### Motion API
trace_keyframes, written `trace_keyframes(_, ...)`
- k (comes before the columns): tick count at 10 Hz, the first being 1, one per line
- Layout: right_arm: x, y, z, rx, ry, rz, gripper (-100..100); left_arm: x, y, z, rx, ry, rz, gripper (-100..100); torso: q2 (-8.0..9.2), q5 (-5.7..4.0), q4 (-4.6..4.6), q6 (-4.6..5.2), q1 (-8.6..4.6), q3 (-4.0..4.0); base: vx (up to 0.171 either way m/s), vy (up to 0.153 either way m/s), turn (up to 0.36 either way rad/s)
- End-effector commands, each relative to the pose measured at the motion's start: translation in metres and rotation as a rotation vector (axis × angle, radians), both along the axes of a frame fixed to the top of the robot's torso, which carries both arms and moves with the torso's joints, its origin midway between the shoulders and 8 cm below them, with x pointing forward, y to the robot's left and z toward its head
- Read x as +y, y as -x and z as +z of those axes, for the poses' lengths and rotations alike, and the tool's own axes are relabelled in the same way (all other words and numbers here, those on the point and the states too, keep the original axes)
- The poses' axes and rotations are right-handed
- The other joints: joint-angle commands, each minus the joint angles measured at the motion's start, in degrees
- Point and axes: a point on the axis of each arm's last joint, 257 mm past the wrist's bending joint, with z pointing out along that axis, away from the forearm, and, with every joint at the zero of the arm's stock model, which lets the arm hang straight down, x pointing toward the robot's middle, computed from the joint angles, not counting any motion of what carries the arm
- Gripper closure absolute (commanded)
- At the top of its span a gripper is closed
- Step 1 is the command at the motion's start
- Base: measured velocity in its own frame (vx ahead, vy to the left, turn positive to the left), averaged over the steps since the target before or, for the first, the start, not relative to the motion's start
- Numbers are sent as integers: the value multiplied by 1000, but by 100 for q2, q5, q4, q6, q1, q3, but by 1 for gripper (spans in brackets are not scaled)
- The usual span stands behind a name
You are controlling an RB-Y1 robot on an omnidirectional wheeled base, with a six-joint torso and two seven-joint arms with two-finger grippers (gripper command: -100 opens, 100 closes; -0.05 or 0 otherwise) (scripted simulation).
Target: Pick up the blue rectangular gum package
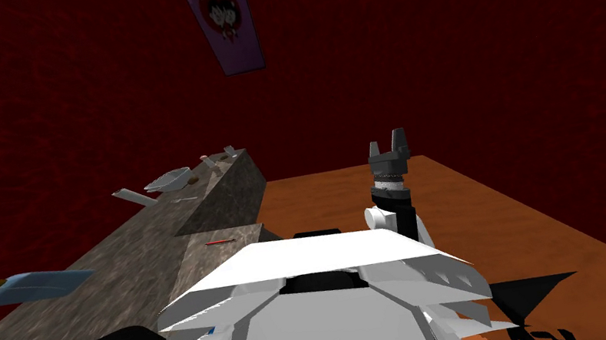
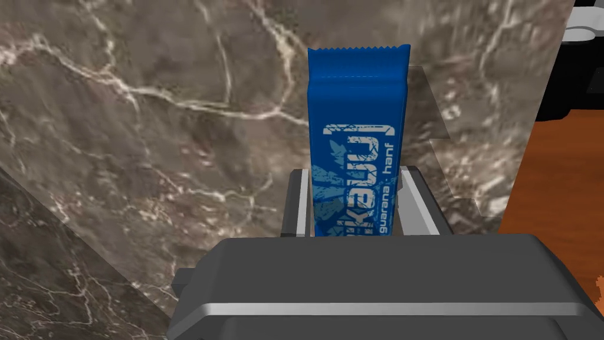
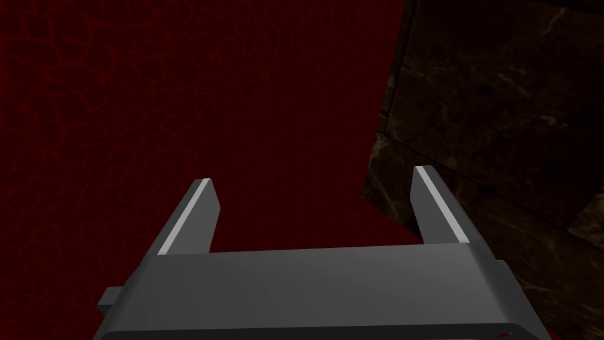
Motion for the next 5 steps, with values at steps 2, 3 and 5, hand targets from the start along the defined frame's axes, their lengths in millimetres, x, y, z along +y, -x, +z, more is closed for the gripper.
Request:
trace_keyframes(2,0,0,0,0,0,0,0,-3,-2,12,2,-1,0,100,1,-3,-1,0,0,0,-8,9,8)
trace_keyframes(3,0,0,0,0,0,0,0,-4,-3,17,3,-1,-1,100,2,-2,0,0,1,1,-11,8,5)
trace_keyframes(5,0,0,0,0,0,0,0,-3,-3,14,2,-2,-1,0,1,0,0,-1,0,1,0,0,0)
